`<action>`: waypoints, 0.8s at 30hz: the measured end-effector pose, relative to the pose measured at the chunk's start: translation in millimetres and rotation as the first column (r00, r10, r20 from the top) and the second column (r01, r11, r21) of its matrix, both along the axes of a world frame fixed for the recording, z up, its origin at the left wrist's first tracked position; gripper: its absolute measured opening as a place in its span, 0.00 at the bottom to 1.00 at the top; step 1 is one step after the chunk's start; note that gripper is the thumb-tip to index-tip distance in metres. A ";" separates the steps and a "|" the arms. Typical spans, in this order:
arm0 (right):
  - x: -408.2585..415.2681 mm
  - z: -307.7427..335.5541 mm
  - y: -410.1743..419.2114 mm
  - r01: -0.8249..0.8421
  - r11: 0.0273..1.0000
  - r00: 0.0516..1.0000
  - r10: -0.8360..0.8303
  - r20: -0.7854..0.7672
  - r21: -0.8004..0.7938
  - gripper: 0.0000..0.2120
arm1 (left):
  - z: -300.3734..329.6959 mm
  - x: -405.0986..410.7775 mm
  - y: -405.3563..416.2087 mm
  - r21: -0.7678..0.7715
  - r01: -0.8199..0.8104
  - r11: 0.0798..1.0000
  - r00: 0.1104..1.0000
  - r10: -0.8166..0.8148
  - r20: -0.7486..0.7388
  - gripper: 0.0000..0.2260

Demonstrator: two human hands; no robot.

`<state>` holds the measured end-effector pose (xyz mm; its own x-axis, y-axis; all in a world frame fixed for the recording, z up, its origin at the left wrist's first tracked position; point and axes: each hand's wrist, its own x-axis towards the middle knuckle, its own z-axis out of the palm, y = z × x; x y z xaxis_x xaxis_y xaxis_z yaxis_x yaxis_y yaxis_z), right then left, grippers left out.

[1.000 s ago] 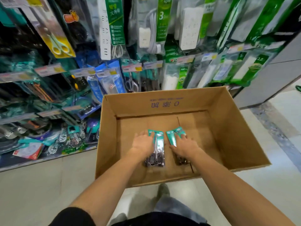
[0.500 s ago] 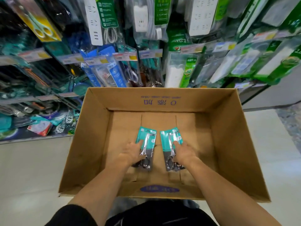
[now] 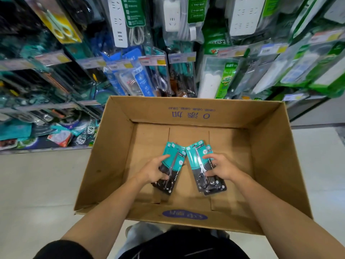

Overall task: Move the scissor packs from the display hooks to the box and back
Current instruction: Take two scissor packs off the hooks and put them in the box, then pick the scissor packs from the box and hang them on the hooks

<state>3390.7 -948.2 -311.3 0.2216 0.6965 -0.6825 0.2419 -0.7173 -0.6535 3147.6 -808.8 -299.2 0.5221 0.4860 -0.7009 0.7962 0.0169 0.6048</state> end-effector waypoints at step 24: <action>-220.0 187.0 109.2 -0.071 0.732 0.995 0.099 -0.003 0.678 0.30 | 171.8 -234.6 47.2 0.139 -0.507 0.851 0.702 0.314 0.640 0.39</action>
